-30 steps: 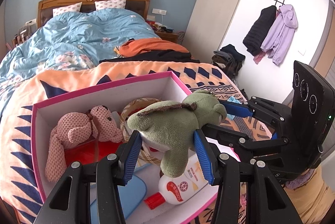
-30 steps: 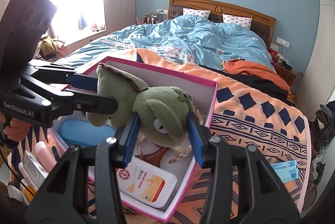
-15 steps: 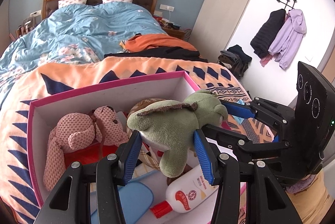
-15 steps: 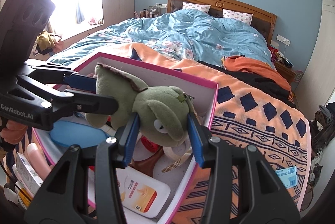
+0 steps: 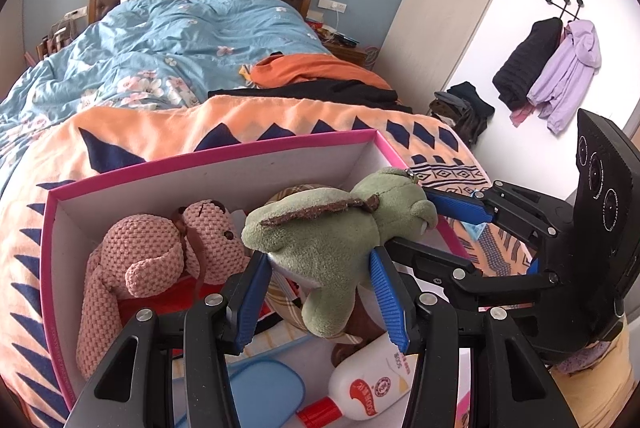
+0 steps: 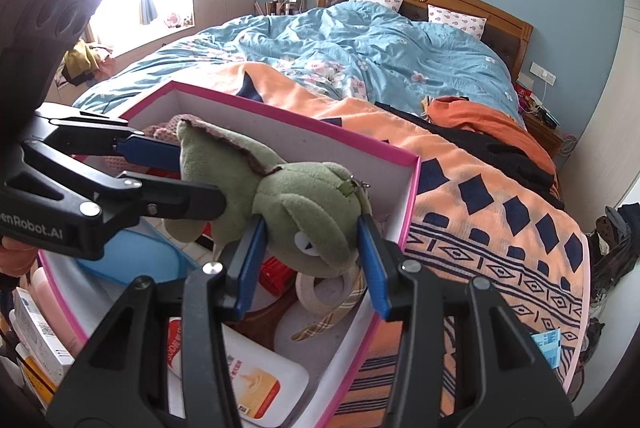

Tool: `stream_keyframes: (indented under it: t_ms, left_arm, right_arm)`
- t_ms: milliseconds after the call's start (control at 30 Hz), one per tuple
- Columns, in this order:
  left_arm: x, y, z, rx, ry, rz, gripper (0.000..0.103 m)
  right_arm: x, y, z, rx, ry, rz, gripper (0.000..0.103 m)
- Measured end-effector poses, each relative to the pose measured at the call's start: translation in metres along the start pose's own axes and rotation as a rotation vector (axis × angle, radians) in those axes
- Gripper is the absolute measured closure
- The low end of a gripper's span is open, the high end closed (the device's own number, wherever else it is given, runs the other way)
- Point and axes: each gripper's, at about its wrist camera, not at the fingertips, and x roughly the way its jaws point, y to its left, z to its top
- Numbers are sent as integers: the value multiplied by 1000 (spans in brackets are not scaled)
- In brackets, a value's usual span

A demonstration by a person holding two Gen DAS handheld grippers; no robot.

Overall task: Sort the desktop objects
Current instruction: 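Press the green plush toy down into the box and open both tools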

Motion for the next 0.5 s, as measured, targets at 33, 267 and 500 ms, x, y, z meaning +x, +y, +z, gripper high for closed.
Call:
stream_keyframes:
  t_ms: [33,267,500]
  left_arm:
    - [2,1,0,-2,3,2,52]
    - [10,3,4,-3,16,26,52]
    - [16,4,10,-8,21,44,52]
  right_arm:
    - [1,0,0,-2,3,-1,55]
    - [14,0,2,-26,35,-25,55]
    - [26,-1,7,-47,68,-59,55]
